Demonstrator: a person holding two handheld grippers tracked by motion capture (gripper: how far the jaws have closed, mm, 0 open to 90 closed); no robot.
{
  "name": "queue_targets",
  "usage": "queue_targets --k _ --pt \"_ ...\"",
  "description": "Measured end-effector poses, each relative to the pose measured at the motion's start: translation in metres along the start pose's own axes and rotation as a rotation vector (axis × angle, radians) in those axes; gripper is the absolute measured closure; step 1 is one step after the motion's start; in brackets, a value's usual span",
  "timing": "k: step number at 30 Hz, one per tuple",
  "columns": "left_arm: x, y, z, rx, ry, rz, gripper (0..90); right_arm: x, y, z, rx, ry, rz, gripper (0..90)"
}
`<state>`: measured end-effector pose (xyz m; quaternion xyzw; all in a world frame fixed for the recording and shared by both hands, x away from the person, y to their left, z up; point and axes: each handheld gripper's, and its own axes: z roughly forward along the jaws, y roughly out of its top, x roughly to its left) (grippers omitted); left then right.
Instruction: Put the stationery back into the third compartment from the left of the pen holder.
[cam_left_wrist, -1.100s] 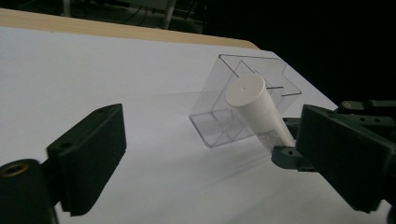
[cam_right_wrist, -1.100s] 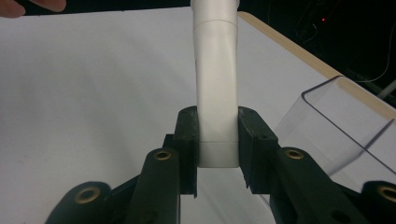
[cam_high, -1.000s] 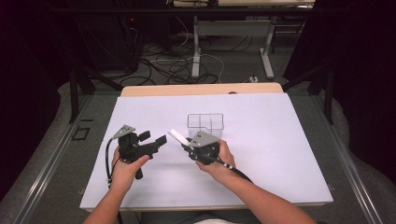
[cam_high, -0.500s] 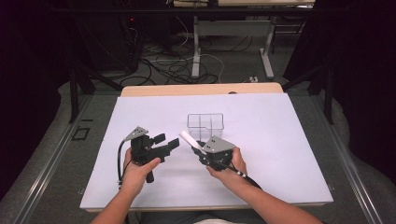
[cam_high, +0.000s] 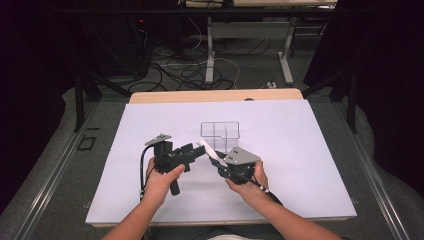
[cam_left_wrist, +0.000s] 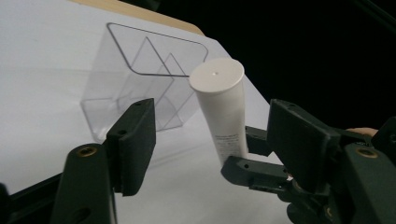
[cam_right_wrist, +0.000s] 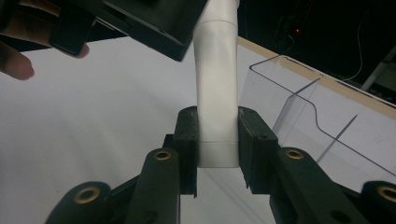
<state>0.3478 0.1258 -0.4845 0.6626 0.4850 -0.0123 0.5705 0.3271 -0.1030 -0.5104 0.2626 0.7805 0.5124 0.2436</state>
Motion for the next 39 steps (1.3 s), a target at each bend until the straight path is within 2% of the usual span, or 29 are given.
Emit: queue_targets --k 5,10,11,16,26,27,39 --pt "-0.004 0.002 0.01 0.022 -0.009 0.004 41.1 0.002 0.001 0.0 -0.016 0.011 -0.001 70.7" --pt "-0.005 0.004 0.017 0.014 -0.016 -0.038 48.0 0.003 0.001 0.0 -0.018 0.017 0.006 70.7" --pt "-0.004 0.005 0.017 0.026 -0.016 -0.026 48.3 0.003 0.0 0.0 -0.017 0.015 0.006 70.6" --pt "-0.003 0.006 0.02 0.022 -0.012 -0.05 51.6 0.003 0.0 0.0 -0.02 0.021 0.004 70.7" --pt "0.0 0.009 0.021 0.03 -0.006 -0.062 62.2 0.006 -0.001 0.001 -0.023 0.035 0.009 70.7" --pt "0.0 0.009 0.022 0.019 -0.005 -0.066 62.7 0.006 -0.001 0.002 -0.025 0.034 0.009 70.6" --pt "0.001 0.012 0.024 0.04 -0.017 -0.114 64.8 0.004 -0.002 0.003 -0.023 0.033 0.013 70.6"
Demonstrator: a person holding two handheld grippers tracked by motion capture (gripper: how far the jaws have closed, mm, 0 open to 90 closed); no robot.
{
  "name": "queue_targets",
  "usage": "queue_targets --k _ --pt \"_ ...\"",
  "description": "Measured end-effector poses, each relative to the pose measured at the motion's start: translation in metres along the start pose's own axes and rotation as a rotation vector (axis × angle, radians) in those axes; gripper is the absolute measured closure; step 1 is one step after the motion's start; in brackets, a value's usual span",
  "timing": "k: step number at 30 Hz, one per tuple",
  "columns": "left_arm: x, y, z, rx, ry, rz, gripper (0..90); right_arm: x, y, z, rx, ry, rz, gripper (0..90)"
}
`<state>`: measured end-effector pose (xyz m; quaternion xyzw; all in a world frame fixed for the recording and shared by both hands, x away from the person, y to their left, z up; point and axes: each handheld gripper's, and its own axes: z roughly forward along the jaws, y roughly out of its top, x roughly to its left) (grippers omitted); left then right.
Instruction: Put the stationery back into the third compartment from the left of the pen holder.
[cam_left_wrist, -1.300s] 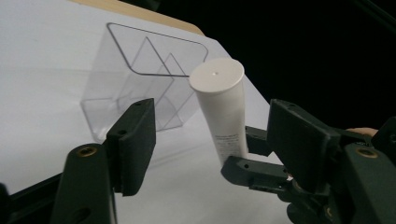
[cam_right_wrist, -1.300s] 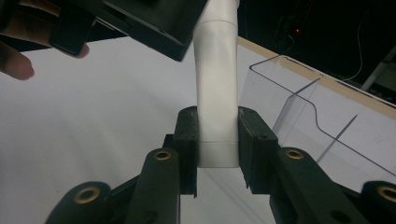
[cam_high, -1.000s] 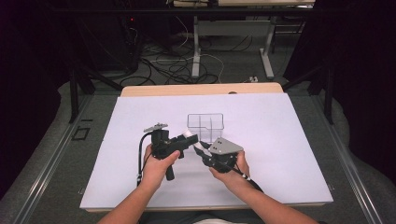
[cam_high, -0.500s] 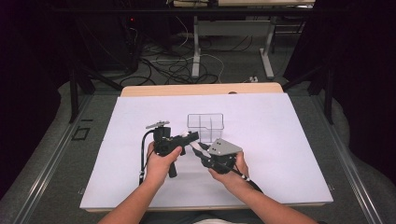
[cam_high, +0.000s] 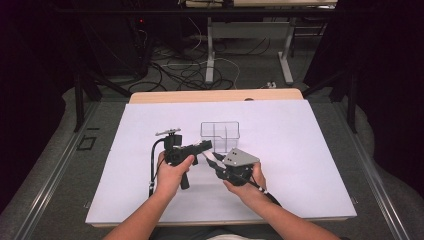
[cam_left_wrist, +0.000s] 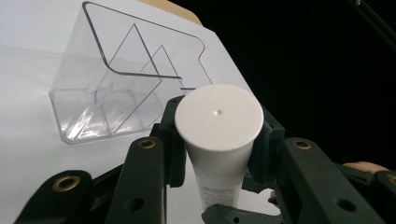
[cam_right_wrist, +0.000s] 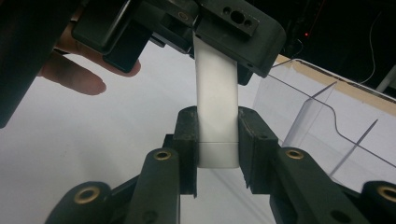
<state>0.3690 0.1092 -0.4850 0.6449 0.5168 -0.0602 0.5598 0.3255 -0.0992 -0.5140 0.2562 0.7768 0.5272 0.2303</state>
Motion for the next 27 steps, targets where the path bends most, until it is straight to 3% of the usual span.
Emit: queue_targets --k 6,9,10,11,13,18,24,27 --pt "-0.001 0.005 0.004 0.024 -0.01 -0.037 65.4 -0.003 0.001 -0.001 0.004 0.0 0.011 70.5" --pt "-0.002 0.008 0.008 0.03 -0.013 -0.032 65.7 -0.005 0.002 -0.003 0.007 -0.007 0.025 70.2" --pt "-0.004 0.01 0.01 0.033 -0.013 -0.051 65.9 -0.007 0.002 -0.003 0.008 -0.007 0.02 69.7" --pt "-0.004 0.012 0.011 0.032 -0.006 -0.03 66.2 -0.008 0.003 -0.004 0.011 -0.008 0.03 69.2" --pt "-0.007 0.016 0.014 0.029 -0.009 -0.039 66.2 -0.012 0.004 -0.004 0.016 -0.001 0.035 65.3" --pt "-0.014 0.027 0.018 0.021 0.007 0.01 66.3 -0.021 0.004 -0.009 0.046 -0.002 0.045 59.0" --pt "-0.019 0.037 0.024 0.002 0.028 0.05 66.3 -0.033 0.001 -0.018 0.042 -0.011 0.071 52.6" --pt "-0.021 0.042 0.026 -0.006 0.04 0.071 66.3 -0.039 -0.001 -0.021 0.034 -0.003 0.062 48.8"
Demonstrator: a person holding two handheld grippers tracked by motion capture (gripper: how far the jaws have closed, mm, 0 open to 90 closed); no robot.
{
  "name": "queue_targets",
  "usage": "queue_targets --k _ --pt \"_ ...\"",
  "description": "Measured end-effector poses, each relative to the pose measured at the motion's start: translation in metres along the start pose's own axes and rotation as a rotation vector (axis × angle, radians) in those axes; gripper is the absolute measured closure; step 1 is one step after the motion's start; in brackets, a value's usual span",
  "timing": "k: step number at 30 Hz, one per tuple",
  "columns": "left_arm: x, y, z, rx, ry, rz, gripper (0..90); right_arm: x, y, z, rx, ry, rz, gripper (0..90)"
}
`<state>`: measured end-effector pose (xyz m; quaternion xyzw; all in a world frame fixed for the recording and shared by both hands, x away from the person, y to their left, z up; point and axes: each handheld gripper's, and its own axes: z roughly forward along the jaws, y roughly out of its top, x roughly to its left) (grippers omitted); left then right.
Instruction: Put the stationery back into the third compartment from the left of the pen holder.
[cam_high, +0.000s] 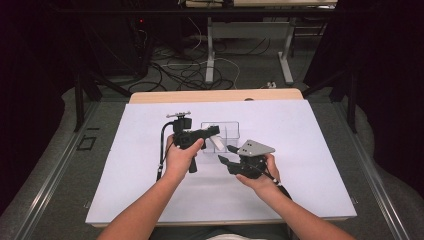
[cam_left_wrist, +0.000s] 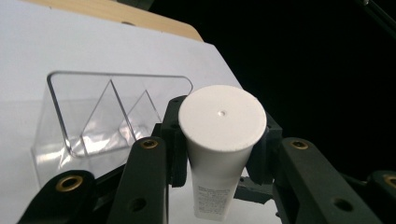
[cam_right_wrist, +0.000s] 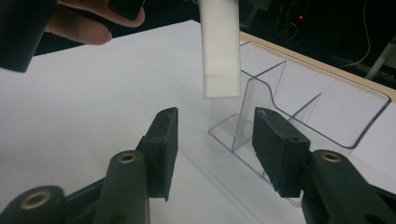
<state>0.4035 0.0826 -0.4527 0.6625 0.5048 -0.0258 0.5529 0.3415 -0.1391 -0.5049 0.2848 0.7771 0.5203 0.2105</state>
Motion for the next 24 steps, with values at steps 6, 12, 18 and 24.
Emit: queue_targets --k 6,12,18,24 --pt "-0.005 0.01 0.004 -0.023 0.028 0.052 66.3 -0.011 -0.007 -0.006 0.007 -0.019 0.0 42.3" --pt "-0.01 0.018 0.008 -0.04 0.041 0.095 66.3 -0.017 -0.008 -0.01 0.028 -0.036 0.043 33.6" --pt "-0.013 0.024 0.014 -0.053 0.054 0.127 66.3 -0.022 -0.011 -0.01 0.042 -0.055 0.059 27.6" --pt "-0.015 0.025 0.022 -0.073 0.069 0.171 66.3 -0.028 -0.017 -0.011 0.048 -0.082 0.073 22.9"
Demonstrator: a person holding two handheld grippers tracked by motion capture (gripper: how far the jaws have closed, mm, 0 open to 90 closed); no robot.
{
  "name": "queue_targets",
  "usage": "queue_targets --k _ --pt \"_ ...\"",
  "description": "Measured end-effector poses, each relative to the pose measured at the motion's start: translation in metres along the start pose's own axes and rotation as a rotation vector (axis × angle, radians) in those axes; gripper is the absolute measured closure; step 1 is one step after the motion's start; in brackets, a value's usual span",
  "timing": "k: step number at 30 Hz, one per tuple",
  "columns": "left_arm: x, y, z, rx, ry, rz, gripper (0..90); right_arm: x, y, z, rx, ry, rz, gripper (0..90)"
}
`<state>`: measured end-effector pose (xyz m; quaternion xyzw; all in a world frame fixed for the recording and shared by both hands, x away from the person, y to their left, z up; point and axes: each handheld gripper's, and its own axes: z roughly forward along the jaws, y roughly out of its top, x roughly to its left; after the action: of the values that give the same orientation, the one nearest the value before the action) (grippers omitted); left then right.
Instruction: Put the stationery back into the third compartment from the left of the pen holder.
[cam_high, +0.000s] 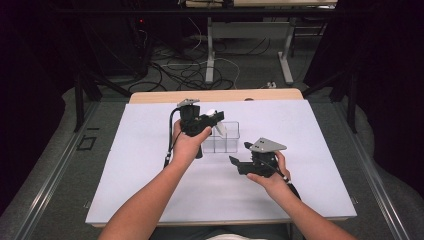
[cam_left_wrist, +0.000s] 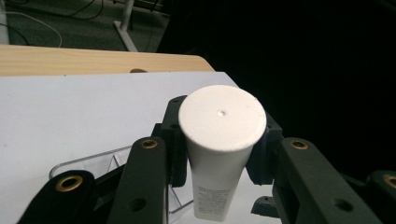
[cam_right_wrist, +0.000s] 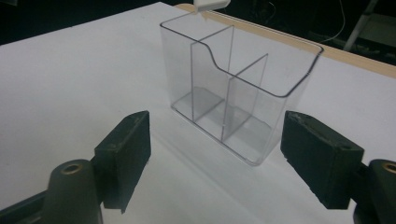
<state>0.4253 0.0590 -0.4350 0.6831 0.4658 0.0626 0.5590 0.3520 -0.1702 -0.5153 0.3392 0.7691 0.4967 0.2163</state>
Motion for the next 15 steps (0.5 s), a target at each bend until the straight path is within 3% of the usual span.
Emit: queue_targets --k 15 --pt "-0.01 -0.007 0.022 -0.011 0.039 0.096 66.3 -0.022 -0.009 -0.001 0.056 -0.071 0.062 15.4"
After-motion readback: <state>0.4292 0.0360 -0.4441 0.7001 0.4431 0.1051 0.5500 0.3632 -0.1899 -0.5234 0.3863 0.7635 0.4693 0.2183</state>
